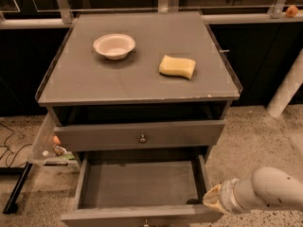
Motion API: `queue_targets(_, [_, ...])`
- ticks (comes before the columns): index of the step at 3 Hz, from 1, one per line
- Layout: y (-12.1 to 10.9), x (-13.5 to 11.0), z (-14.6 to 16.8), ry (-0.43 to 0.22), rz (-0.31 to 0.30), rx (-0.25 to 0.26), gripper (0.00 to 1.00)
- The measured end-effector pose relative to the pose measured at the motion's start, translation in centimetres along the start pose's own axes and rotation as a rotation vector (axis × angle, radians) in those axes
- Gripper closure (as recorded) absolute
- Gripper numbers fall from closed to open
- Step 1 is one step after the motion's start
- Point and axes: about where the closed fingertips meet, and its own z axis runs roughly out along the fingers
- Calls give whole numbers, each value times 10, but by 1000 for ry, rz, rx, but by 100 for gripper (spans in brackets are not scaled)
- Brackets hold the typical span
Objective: Close middle drawer
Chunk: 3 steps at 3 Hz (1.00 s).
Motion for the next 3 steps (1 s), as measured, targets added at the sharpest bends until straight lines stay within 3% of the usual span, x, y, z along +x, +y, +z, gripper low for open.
queue_targets(2, [1,5,-3,0,-12,25,100])
queue_targets(3, [18,14,12,15,-23,6,100])
